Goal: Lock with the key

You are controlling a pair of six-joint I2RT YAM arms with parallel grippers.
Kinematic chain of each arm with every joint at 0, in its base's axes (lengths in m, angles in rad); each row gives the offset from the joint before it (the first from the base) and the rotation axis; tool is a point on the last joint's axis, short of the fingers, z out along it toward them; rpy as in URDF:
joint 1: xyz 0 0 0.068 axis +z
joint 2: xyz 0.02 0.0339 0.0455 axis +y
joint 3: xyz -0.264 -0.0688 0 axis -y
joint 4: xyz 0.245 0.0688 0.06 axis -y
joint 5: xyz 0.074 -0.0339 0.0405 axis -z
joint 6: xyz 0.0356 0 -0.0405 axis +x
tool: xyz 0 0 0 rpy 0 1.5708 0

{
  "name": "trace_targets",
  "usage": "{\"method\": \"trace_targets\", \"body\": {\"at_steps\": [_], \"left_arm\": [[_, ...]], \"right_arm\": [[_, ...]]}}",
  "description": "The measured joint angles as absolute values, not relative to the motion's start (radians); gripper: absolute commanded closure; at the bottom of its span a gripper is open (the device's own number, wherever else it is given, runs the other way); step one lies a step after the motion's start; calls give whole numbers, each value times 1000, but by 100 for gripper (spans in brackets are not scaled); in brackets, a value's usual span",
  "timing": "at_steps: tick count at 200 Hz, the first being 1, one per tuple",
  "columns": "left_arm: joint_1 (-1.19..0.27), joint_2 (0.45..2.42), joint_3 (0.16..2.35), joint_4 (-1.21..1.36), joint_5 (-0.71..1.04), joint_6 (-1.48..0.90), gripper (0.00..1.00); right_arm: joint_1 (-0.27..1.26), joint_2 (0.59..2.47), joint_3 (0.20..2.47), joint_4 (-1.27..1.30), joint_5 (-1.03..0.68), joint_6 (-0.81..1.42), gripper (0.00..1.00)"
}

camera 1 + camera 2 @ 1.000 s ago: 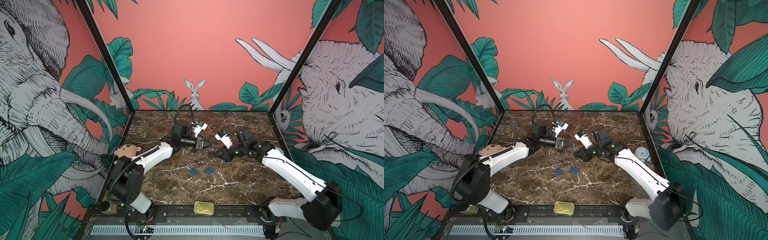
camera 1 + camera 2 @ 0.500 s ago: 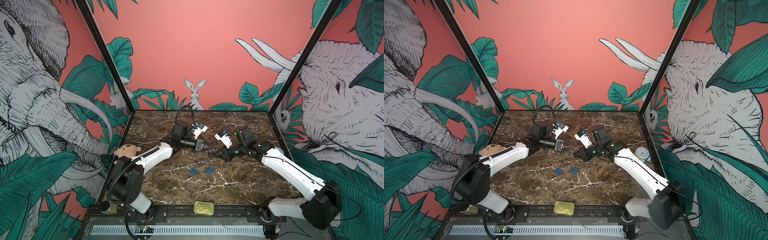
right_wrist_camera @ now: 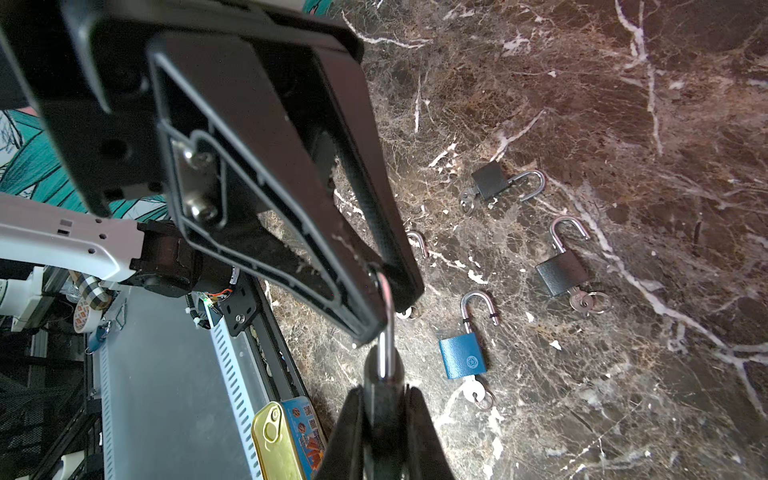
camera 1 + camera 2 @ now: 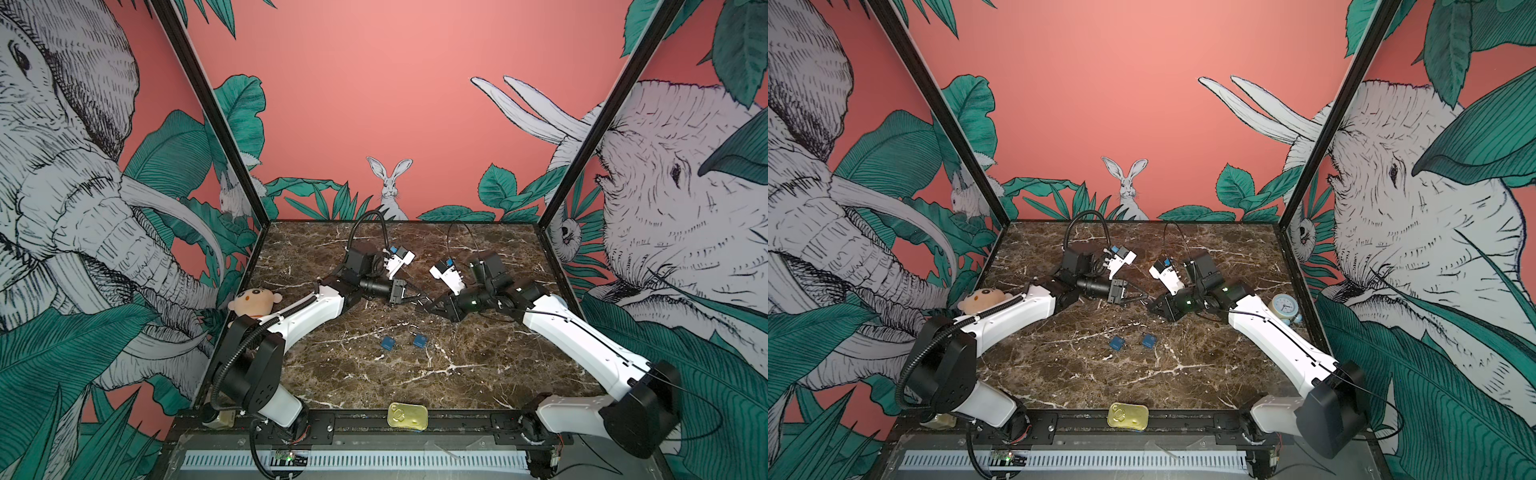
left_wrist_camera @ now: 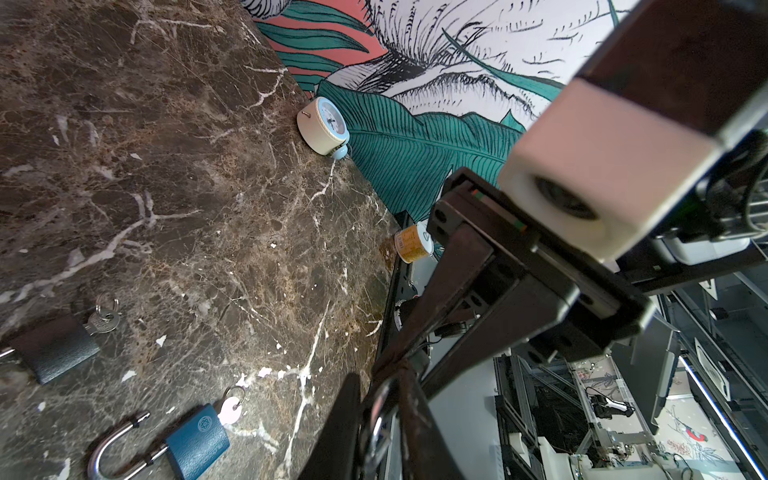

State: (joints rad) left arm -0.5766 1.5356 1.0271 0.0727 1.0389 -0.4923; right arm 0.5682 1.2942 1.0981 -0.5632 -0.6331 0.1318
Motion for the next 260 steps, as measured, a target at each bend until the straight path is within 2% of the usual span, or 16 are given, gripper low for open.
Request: {"method": "trace_targets", "body": {"at_steps": [104,191,214,231,260], "left_arm": [[-558,1518,1018,71,1036,-485,87],[-558,1518,1015,69,1037,-481,87],[-558,1518,1015,63,1040,-476,92],[-557,1517,1015,57,1046,-471,100],[-557,1517,1015,52,1058,-469,100]], "right_arm": [[568,1295,1098,-566,-648,139,100],[567,1295,1098,-569,-648,146,100],[567,1295,1098,-572,-648,147,100],[567,1295,1098,-582,-653,146,100],[565,1295,1099,-589,-679,154,100]]}}
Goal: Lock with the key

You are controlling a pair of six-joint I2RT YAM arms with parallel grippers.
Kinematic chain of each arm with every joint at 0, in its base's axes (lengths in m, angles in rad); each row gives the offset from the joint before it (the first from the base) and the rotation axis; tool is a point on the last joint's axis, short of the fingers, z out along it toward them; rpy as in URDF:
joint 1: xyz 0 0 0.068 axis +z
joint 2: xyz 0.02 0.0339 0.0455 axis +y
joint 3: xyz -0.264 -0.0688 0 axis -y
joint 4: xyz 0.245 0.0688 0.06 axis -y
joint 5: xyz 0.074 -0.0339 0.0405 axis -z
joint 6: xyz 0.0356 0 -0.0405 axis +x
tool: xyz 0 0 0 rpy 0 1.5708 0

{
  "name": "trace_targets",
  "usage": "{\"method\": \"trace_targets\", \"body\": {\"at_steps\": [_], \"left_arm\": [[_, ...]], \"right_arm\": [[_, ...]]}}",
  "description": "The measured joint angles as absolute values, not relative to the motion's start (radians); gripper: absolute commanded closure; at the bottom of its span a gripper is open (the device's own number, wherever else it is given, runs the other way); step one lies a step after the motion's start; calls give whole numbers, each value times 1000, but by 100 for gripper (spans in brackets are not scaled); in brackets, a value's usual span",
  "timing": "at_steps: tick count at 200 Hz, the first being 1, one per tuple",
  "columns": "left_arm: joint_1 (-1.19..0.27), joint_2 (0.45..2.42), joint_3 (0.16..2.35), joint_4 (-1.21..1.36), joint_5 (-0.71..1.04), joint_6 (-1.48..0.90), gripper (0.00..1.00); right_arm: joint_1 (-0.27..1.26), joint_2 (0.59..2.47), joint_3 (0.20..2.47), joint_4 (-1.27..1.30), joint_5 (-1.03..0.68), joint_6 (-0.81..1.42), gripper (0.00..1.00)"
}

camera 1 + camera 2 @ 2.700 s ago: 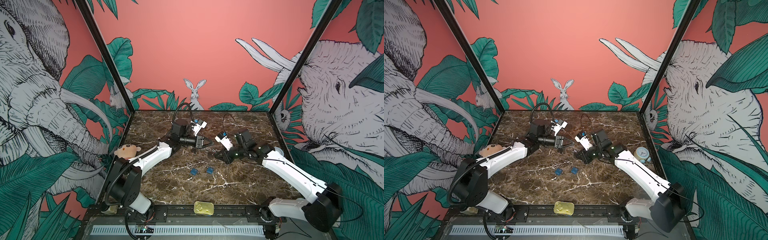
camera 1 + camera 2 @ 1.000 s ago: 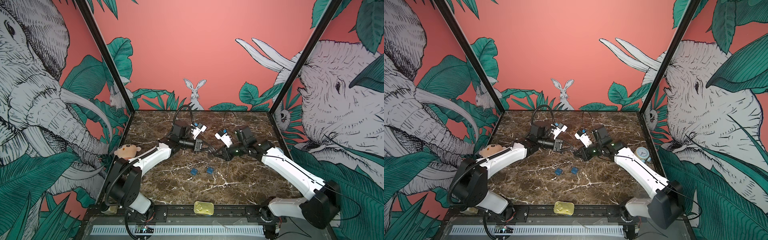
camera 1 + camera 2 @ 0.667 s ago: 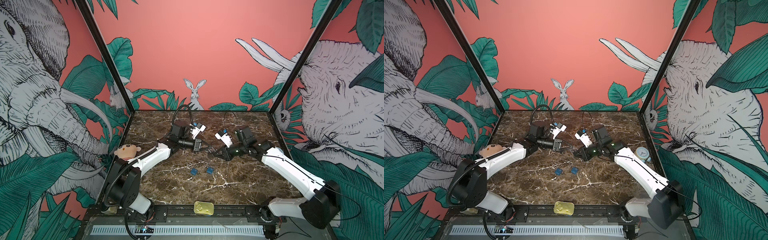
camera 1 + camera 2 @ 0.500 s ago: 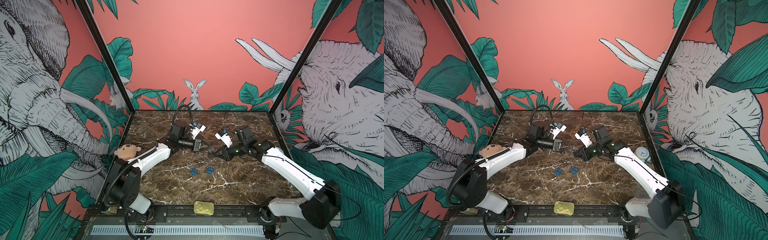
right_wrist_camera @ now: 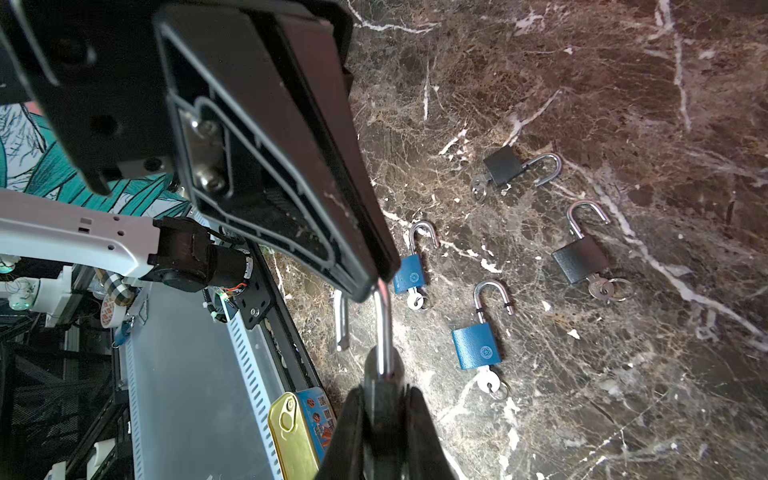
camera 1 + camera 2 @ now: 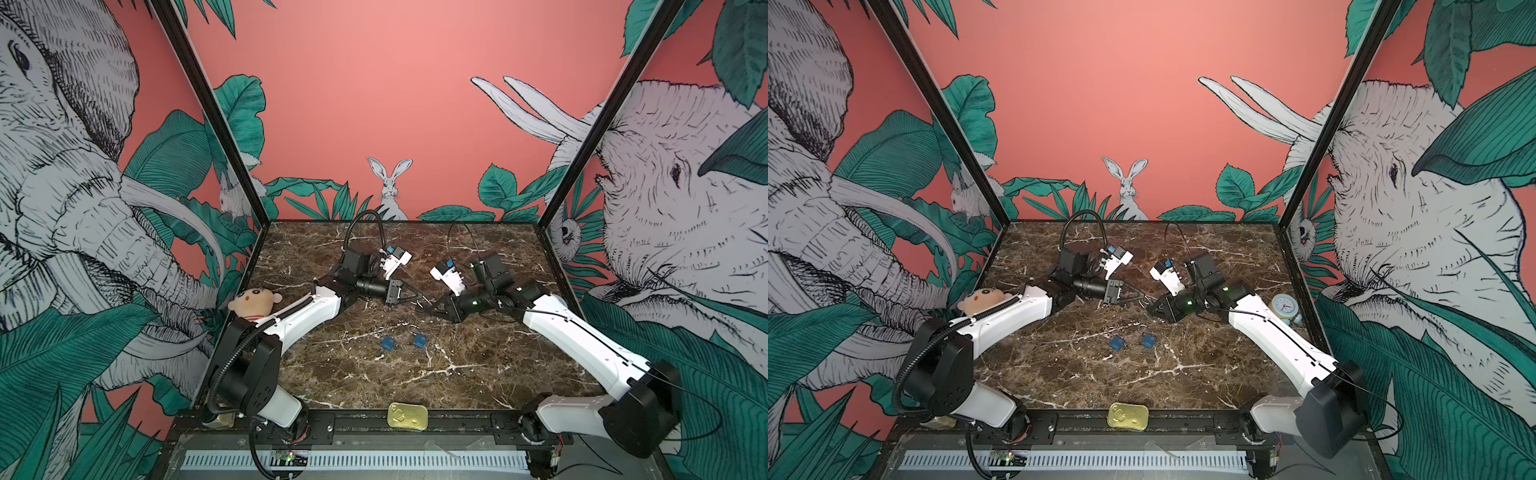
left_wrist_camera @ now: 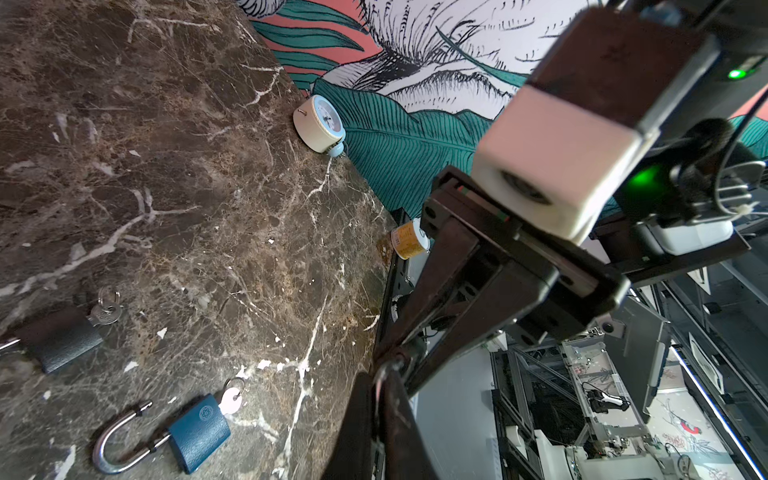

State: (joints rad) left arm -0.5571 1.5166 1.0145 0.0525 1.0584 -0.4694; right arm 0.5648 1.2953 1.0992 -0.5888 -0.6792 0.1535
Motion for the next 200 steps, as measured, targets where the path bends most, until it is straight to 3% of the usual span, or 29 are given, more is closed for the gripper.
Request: {"method": "trace_targets", "body": {"at_steps": [200], "left_arm": [[-547,1484,966,176,1105,-490,100]], "right_arm": [[540,1260,1065,-493,-857,416,100]]}}
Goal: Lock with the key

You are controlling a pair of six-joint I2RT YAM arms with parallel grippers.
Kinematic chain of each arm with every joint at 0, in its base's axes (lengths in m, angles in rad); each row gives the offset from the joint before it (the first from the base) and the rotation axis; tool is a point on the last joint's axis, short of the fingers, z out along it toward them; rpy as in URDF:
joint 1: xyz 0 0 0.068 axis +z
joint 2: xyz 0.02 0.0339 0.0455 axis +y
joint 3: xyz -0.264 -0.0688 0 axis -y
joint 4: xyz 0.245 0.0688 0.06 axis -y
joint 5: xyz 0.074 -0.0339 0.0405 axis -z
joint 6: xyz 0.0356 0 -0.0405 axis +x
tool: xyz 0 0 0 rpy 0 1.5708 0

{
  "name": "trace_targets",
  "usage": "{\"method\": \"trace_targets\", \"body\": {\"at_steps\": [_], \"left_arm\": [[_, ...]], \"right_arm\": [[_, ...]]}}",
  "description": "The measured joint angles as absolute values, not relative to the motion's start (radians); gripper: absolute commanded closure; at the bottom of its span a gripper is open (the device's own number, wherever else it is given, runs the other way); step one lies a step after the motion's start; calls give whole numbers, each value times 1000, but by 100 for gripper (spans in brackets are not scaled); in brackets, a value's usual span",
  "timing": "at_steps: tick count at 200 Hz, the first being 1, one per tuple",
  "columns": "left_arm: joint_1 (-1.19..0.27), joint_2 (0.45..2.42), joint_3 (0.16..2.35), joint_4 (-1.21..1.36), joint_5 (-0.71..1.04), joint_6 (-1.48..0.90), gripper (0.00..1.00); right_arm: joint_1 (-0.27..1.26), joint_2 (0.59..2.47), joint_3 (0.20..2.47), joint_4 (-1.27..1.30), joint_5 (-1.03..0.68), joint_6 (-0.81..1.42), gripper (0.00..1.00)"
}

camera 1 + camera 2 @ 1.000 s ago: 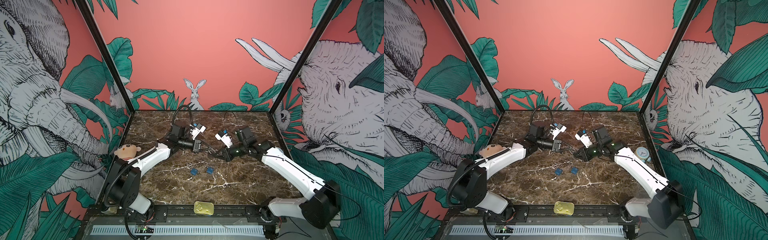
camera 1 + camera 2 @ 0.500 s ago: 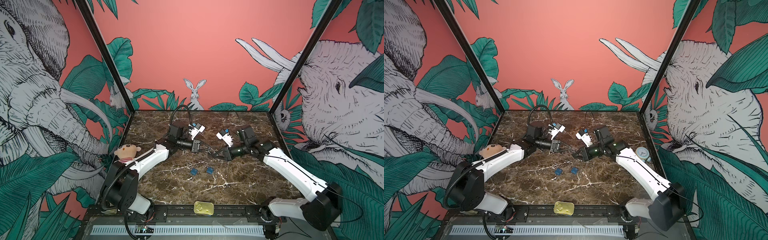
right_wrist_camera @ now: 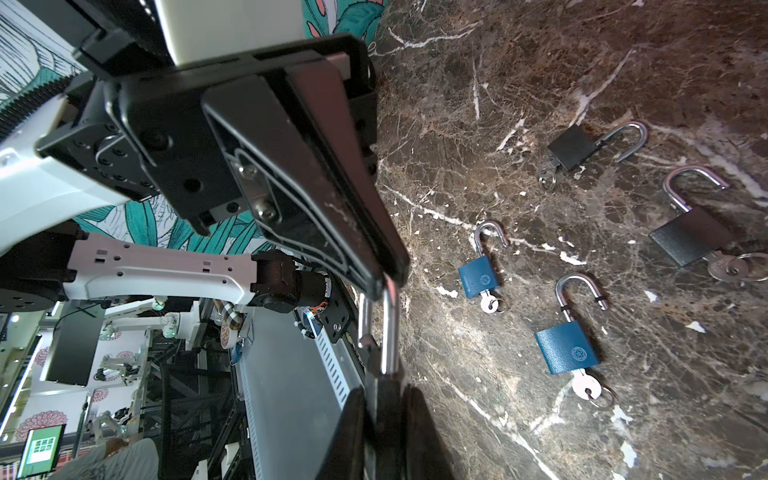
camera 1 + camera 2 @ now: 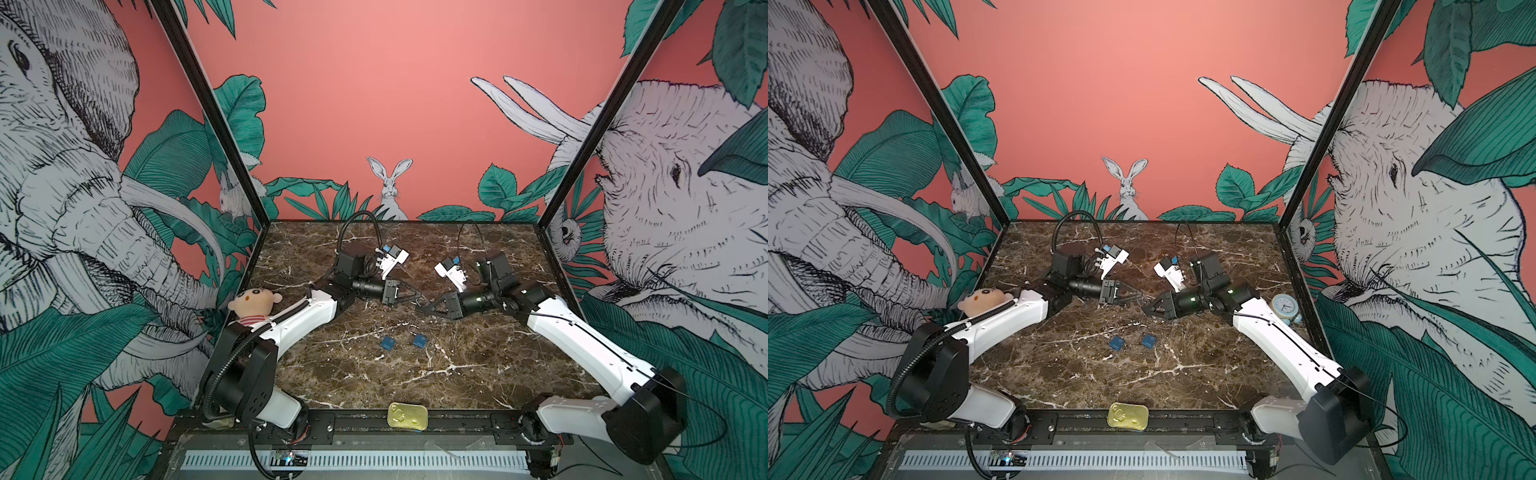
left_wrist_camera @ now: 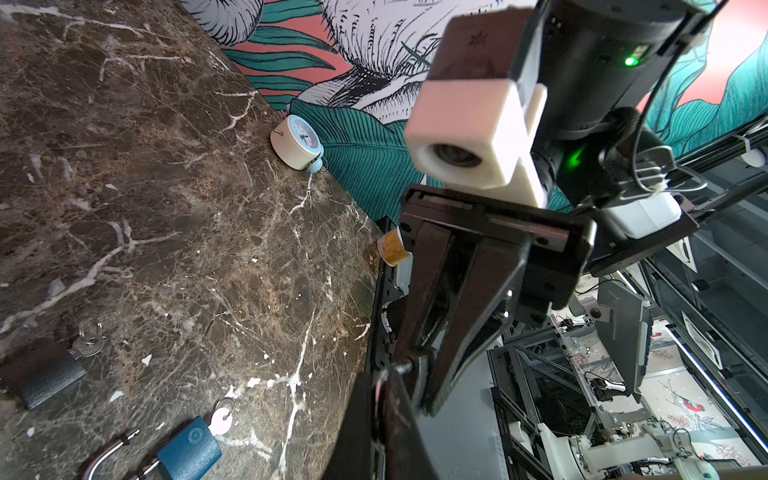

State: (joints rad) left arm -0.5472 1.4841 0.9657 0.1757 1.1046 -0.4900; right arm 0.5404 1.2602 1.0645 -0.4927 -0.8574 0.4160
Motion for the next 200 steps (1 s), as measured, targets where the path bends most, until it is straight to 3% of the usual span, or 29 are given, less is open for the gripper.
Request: {"method": "trace_targets", "body": {"at_steps": [200], "left_arm": [[-549,1508,932,290,1125,-546,97]], "right_arm": [[532,1259,1039,-477,-879,435,100]]}}
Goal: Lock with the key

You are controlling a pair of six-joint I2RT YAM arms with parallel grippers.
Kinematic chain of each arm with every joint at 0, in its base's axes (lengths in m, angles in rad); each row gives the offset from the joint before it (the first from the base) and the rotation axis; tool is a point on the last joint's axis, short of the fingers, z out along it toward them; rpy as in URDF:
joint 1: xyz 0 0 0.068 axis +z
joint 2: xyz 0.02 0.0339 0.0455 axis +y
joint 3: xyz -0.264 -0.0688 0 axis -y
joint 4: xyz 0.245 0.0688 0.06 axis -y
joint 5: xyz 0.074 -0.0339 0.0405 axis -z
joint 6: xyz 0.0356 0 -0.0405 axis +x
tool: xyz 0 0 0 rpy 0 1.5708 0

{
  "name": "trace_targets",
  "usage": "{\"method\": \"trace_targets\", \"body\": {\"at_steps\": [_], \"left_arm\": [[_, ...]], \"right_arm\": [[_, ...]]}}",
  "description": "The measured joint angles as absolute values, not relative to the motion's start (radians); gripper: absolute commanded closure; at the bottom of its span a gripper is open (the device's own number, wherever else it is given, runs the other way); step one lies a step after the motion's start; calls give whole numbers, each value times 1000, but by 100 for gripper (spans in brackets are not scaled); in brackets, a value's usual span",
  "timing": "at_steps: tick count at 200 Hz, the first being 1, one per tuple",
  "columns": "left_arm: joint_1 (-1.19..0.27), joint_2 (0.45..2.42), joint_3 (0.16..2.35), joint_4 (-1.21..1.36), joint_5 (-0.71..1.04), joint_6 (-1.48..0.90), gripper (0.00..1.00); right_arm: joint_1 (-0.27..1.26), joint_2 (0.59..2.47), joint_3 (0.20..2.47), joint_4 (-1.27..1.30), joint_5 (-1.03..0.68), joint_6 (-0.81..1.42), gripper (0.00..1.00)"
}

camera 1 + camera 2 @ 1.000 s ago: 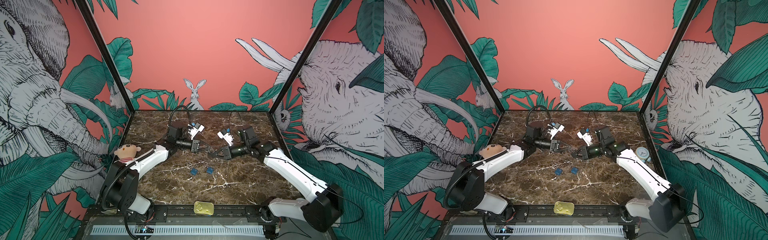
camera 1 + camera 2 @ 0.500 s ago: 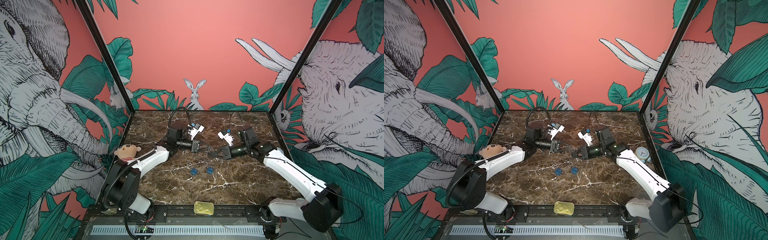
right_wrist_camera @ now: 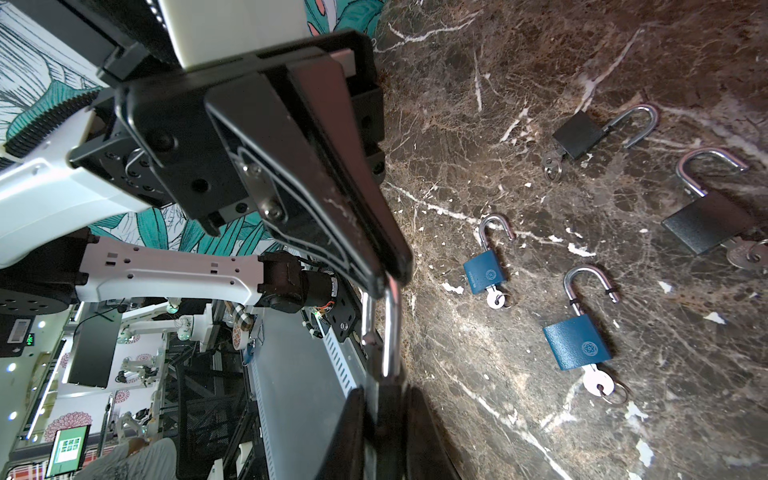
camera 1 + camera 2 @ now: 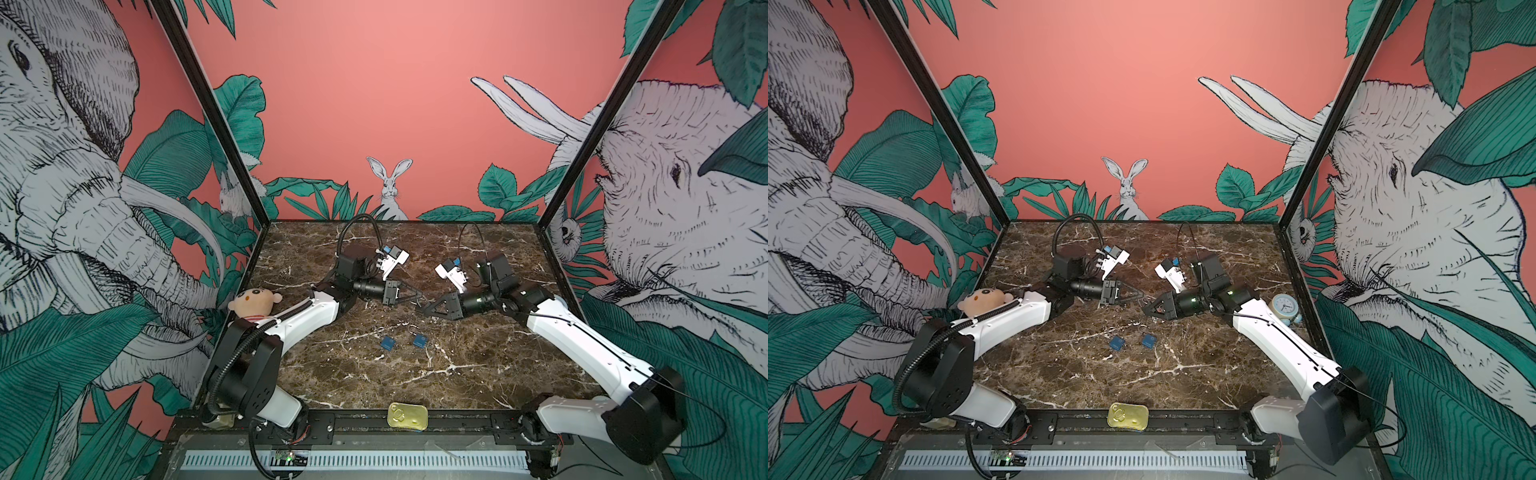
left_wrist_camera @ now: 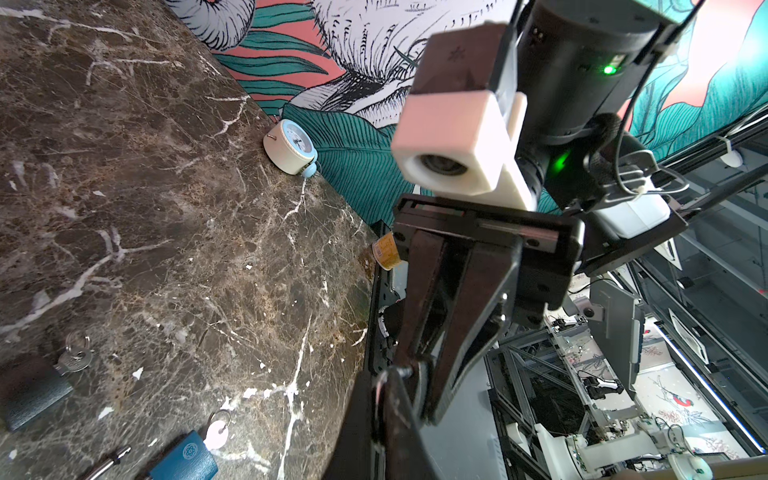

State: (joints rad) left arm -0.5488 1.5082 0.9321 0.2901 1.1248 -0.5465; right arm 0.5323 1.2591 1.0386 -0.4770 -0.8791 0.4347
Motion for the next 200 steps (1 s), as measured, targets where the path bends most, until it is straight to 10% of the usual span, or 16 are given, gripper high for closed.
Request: {"method": "trace_targets", "body": {"at_steps": [101,200], "left_arm": [[-536,1480,927,303,1130,-582,82],[-525,1471,913,337,1159,-614,92]], "right_arm": [[533,1259,1061,-476,-899,409,100],[534,1260,1061,-471,-917,392,100]]}}
